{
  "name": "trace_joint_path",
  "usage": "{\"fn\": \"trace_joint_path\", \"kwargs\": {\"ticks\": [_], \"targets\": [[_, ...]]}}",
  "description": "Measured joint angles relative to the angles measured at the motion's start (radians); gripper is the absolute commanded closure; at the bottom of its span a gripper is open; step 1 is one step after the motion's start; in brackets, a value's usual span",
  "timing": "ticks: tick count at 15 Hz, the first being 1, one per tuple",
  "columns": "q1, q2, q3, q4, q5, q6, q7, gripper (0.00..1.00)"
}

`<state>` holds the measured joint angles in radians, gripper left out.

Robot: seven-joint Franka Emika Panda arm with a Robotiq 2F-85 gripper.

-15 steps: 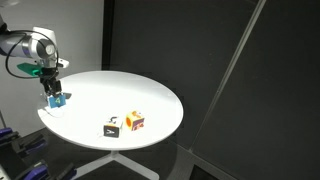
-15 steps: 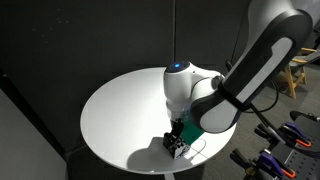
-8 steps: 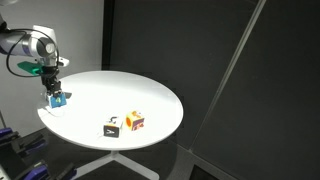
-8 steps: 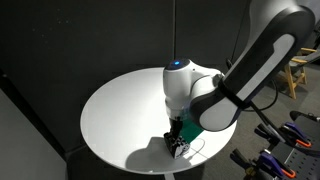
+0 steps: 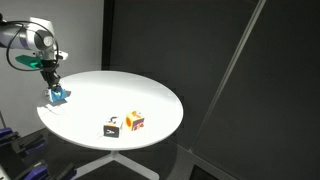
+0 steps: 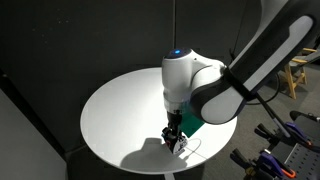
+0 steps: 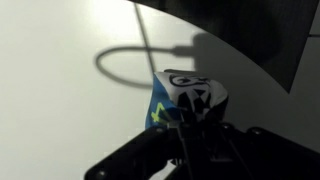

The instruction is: Place the left white and black block next to the right one

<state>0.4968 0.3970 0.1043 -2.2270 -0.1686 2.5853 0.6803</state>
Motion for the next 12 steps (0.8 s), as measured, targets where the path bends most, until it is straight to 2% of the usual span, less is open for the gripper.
{"fn": "trace_joint_path", "kwargs": {"ticks": [5,9,12], "targets": [[-0.038,-0.057,0.046,-0.018,0.041,-0.009,-0.095,0.95],[-0.104,-0.102,0.105,-0.04,0.132,-0.028,-0.305,0.95],[-0.139,-0.135,0.123,-0.056,0.137,-0.066,-0.47,0.95]]}}
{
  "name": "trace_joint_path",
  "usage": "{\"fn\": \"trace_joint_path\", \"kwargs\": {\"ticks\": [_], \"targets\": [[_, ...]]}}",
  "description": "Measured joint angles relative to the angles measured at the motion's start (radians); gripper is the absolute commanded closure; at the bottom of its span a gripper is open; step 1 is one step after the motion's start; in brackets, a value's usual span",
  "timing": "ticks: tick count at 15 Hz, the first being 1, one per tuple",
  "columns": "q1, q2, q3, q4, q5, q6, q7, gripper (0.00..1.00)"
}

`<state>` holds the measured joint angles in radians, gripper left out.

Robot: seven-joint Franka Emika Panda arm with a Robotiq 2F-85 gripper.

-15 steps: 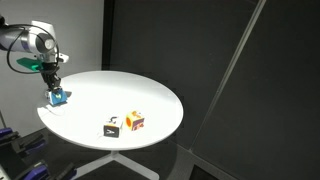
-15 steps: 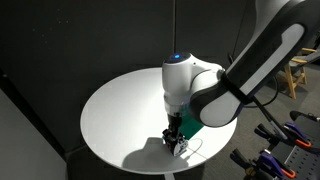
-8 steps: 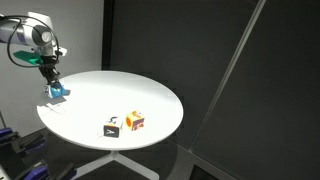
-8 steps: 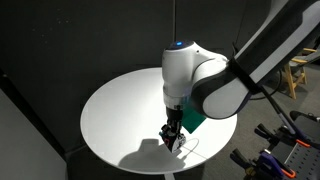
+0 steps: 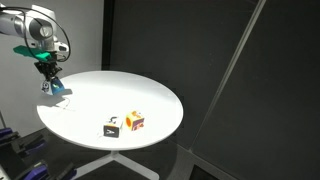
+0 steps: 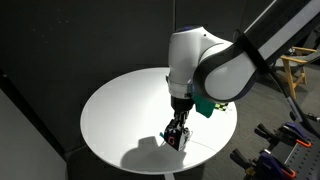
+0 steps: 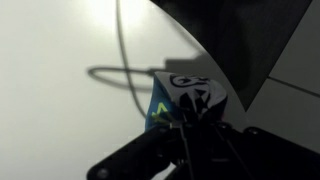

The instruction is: Place the left white and black block next to the right one

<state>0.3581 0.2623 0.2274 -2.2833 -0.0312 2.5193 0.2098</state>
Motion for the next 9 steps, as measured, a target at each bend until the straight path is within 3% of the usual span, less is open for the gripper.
{"fn": "trace_joint_path", "kwargs": {"ticks": [4,9], "targets": [[-0.026,-0.035,-0.001,-0.019,-0.063,-0.039,-0.156,0.95],[-0.068,-0.061,-0.009,-0.026,-0.125,-0.046,-0.244,0.95]]}}
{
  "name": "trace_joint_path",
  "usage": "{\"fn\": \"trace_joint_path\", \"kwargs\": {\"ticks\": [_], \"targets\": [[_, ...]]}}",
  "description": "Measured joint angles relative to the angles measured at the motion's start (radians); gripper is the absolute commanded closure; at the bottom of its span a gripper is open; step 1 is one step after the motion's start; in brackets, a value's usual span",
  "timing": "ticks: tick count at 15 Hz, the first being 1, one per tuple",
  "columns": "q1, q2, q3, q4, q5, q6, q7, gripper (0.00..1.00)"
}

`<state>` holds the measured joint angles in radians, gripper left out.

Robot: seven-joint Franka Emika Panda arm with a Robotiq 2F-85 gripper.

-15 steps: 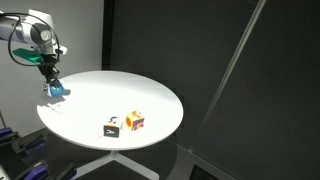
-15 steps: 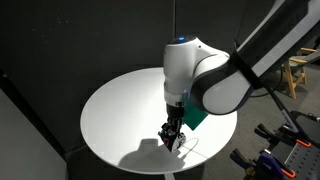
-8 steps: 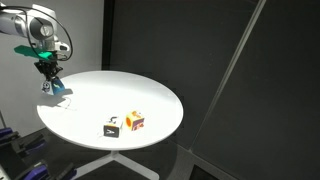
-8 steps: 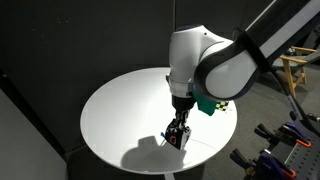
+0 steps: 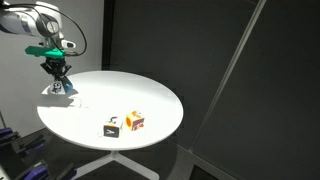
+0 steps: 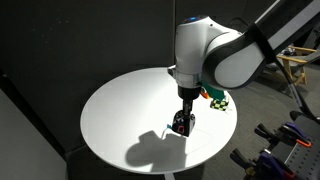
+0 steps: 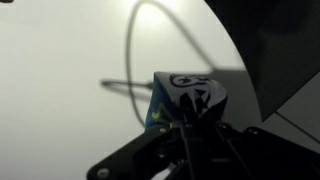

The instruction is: Place the left white and black block next to the right one

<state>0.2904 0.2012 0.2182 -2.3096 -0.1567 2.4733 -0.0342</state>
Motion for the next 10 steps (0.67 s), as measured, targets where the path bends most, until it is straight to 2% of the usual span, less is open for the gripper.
{"fn": "trace_joint_path", "kwargs": {"ticks": [10], "targets": [[-0.101,-0.023,-0.054,-0.005,-0.011,0.0,-0.099,0.95]]}}
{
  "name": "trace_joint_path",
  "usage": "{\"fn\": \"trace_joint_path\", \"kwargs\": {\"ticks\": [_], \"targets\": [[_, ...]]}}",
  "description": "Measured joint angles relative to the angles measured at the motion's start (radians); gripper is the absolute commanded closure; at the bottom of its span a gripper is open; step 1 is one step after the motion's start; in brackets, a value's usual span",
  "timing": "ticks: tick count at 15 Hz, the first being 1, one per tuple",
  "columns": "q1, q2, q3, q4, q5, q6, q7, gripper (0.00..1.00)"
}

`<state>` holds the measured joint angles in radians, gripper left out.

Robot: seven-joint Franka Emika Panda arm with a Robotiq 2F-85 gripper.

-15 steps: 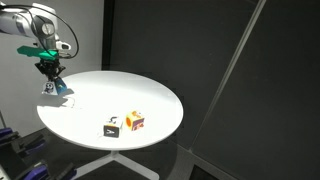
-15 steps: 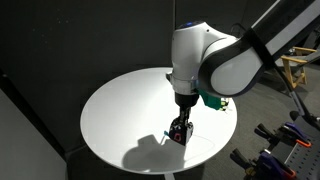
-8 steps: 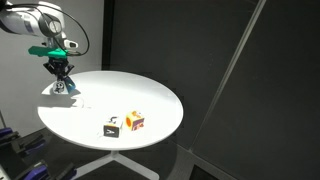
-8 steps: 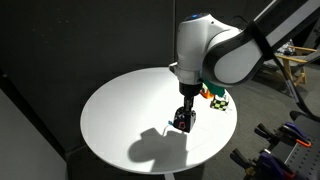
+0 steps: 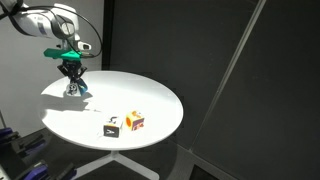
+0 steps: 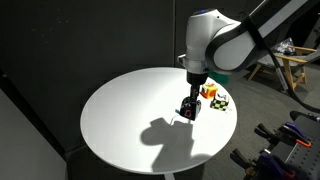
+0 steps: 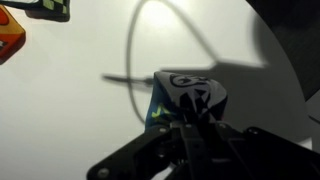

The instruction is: Place the left white and black block next to the right one

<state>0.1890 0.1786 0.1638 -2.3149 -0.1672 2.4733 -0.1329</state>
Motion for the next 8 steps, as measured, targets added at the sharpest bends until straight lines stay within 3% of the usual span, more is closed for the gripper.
{"fn": "trace_joint_path", "kwargs": {"ticks": [8], "targets": [[-0.074,-0.015,-0.051,-0.038,0.0,0.001,-0.07,0.96]]}}
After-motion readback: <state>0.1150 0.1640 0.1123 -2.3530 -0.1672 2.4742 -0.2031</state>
